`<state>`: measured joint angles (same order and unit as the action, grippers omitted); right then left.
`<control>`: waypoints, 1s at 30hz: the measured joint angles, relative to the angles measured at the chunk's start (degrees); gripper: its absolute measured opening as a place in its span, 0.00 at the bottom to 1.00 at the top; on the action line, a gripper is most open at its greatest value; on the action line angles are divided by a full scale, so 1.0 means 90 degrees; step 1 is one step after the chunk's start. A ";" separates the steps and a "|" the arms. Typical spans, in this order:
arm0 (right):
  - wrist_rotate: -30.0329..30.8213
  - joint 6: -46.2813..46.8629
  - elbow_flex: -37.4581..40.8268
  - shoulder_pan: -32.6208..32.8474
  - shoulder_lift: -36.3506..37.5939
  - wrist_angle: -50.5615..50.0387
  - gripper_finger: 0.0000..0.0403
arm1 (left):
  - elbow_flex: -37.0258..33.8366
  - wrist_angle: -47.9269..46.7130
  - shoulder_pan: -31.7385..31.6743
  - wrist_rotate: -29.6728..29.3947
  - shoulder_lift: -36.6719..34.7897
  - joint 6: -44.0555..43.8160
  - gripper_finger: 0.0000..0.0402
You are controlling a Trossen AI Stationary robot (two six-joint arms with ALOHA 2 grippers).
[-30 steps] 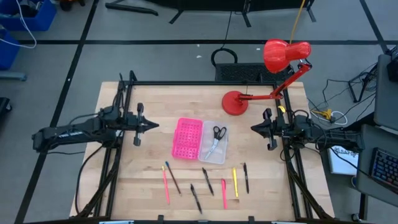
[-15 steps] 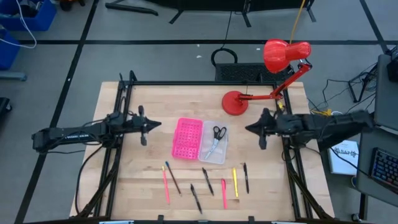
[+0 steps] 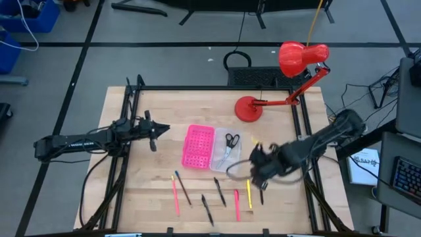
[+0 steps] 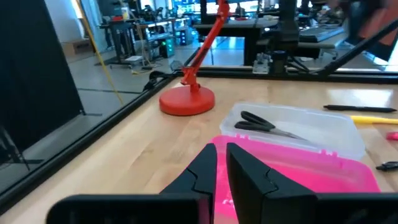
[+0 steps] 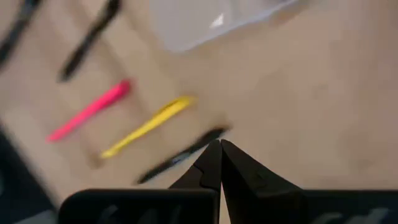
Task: Pick & place school supplies into a supply box
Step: Put the right black pen into the pink supply box
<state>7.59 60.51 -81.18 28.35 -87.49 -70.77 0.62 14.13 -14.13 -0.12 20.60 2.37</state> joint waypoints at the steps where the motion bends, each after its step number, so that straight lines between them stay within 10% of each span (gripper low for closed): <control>1: -0.0088 0.0380 -0.0190 0.0124 -0.0234 -0.0031 0.00 | 0.0002 -0.0027 0.0000 0.0006 0.0000 -0.0031 0.11; 12: 0.0958 0.4744 -0.0323 0.1210 -0.1694 0.0704 0.01 | 0.0002 -0.0087 0.0000 0.0340 0.0000 -0.0428 0.12; 30: 0.0108 0.6447 -0.0124 0.1184 -0.1934 0.0324 0.46 | 0.0010 -0.0563 0.0000 0.0528 0.0001 -0.0631 0.12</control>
<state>8.56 118.53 -82.29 39.01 -104.90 -67.85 0.71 9.06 -14.13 4.64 20.61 -3.31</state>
